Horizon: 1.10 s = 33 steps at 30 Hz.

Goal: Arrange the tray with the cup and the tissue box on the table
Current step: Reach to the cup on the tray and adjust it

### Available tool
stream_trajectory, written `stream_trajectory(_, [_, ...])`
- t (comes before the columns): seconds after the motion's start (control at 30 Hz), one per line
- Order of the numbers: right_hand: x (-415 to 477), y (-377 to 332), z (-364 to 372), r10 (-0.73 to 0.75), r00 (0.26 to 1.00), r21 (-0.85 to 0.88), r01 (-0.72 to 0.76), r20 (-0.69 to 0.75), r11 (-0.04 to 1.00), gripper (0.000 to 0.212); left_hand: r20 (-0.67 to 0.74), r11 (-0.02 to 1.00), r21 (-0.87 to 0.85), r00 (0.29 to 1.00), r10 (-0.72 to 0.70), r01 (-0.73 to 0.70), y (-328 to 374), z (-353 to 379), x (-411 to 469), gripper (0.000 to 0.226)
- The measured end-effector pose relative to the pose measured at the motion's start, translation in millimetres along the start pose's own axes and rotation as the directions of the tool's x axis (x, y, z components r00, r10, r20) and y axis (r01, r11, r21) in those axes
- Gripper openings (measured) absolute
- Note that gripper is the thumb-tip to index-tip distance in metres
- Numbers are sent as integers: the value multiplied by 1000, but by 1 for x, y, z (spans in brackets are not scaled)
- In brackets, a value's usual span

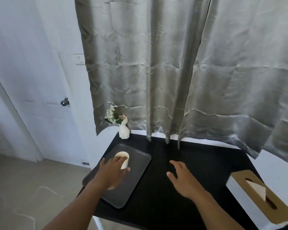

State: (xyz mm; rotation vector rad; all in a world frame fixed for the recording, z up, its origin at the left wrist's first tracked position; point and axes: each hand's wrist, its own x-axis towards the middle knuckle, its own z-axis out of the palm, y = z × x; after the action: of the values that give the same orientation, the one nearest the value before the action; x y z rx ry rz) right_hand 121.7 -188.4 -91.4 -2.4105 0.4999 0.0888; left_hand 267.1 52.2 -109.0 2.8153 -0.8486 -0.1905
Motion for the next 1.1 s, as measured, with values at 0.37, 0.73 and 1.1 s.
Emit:
stream_trajectory(0.37, [50, 56, -29, 71, 997, -12, -71, 30, 997, 61, 46, 997, 34, 997, 68, -70, 39, 47, 66, 56])
stream_trajectory(0.73, [82, 32, 19, 47, 991, 68, -56, 122, 996, 60, 57, 995, 79, 997, -59, 55, -9, 34, 56, 49])
stream_trajectory(1.1, [110, -10, 79, 143, 955, 75, -168, 261, 983, 58, 82, 993, 13, 989, -121, 120, -79, 41, 75, 49])
